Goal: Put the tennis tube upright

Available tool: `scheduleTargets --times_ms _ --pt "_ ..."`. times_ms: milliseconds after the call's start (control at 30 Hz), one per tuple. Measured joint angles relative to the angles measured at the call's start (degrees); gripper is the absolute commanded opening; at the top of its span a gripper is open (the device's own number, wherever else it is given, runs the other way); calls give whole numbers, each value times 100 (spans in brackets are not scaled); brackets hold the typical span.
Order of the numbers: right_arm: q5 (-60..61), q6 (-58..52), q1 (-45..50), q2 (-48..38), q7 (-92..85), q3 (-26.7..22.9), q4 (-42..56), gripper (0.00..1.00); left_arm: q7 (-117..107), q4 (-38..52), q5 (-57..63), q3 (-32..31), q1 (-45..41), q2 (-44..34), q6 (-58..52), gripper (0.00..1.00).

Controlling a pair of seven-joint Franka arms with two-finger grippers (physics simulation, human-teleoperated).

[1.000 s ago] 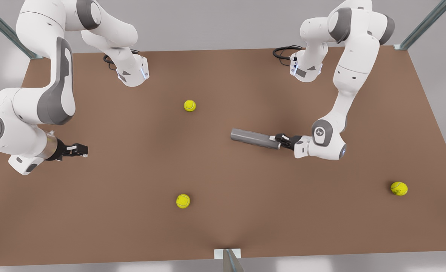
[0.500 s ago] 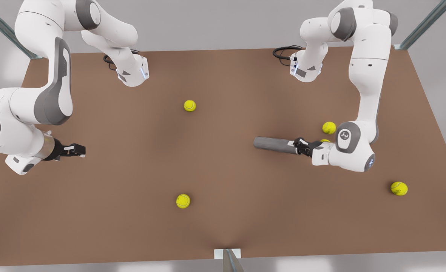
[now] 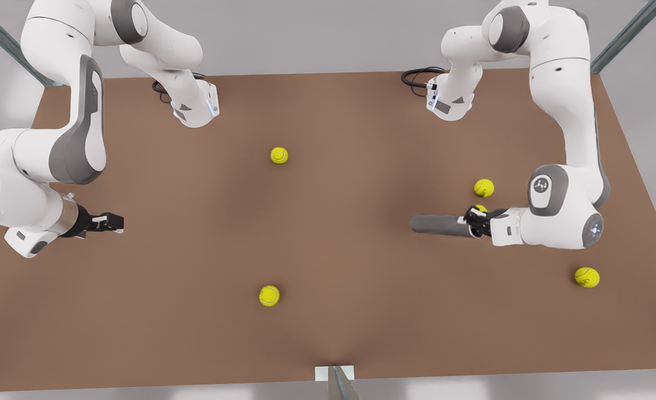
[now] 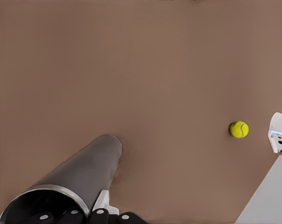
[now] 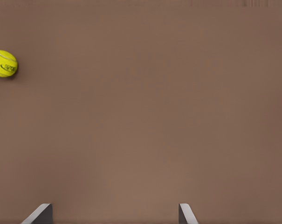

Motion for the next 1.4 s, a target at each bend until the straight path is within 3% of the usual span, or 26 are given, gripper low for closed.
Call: scheduleTargets --times_ms 333,567,1000,1033,1067,1100,1400 --pt "1 -9 54 0 -6 4 -8 100 -522 593 1057 616 7 1 308 21" --pt "5 -32 61 0 -9 9 -9 100 -1120 525 1816 634 -131 44 860 21" --pt "47 -55 38 0 -7 9 -13 100 -1935 321 1970 625 -133 438 1534 21" --pt "49 -55 41 0 -7 9 -15 100 -1977 322 1977 625 -133 439 1548 28" --pt "50 -55 43 0 -6 9 -16 100 -2013 323 1973 625 -133 440 1558 78" --pt "51 -56 43 0 -6 9 -17 100 -2039 324 1946 627 -133 440 1563 97" --pt "60 -56 67 1 -2 9 -26 100 -2189 331 1867 620 -142 401 1538 100"
